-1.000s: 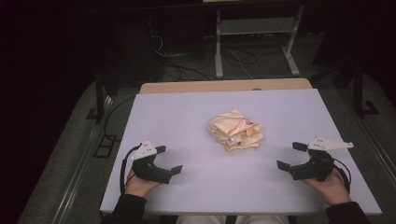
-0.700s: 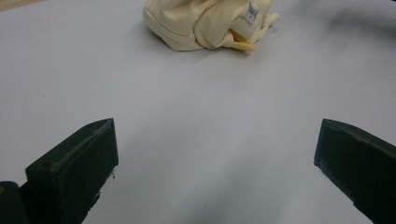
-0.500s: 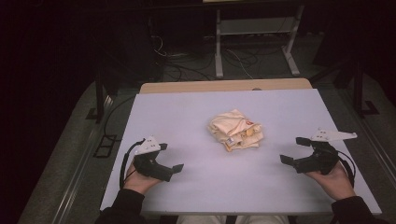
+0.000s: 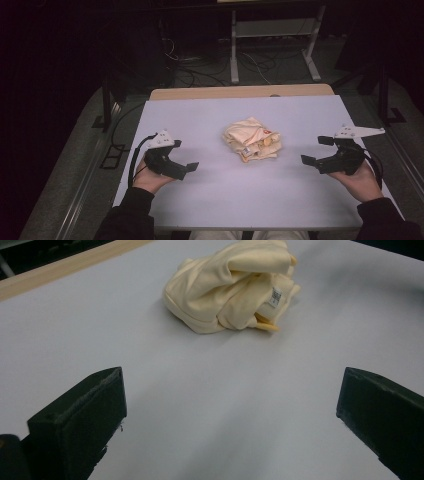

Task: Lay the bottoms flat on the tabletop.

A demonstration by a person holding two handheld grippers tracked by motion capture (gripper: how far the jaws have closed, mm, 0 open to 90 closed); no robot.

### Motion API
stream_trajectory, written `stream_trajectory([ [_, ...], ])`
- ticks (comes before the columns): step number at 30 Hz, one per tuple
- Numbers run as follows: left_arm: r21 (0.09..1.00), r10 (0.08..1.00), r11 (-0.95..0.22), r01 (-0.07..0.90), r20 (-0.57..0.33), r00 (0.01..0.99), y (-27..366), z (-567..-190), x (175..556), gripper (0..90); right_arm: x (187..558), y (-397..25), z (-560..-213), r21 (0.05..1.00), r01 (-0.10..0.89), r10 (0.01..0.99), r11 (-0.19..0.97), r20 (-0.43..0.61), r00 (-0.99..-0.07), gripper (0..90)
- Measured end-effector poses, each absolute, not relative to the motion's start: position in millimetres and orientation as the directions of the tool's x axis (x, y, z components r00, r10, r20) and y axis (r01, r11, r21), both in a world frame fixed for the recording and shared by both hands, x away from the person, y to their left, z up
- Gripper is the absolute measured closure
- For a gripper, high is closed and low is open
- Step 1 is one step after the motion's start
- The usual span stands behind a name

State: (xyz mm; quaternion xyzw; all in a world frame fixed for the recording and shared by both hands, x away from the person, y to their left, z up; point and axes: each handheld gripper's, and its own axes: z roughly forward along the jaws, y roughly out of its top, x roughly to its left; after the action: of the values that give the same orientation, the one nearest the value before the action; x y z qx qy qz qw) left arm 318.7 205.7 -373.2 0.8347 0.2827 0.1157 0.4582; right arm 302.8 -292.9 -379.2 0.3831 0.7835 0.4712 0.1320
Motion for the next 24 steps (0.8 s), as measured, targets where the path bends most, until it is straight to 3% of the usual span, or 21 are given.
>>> stream_trajectory([
  [24, 0.832, 0.563, -0.427, 0.354, -0.062, 0.824, 194, -354, 348, 0.0, 340, -277, -363, 0.823, 0.480, 0.715, 0.304, 0.135, -0.685, 0.0],
])
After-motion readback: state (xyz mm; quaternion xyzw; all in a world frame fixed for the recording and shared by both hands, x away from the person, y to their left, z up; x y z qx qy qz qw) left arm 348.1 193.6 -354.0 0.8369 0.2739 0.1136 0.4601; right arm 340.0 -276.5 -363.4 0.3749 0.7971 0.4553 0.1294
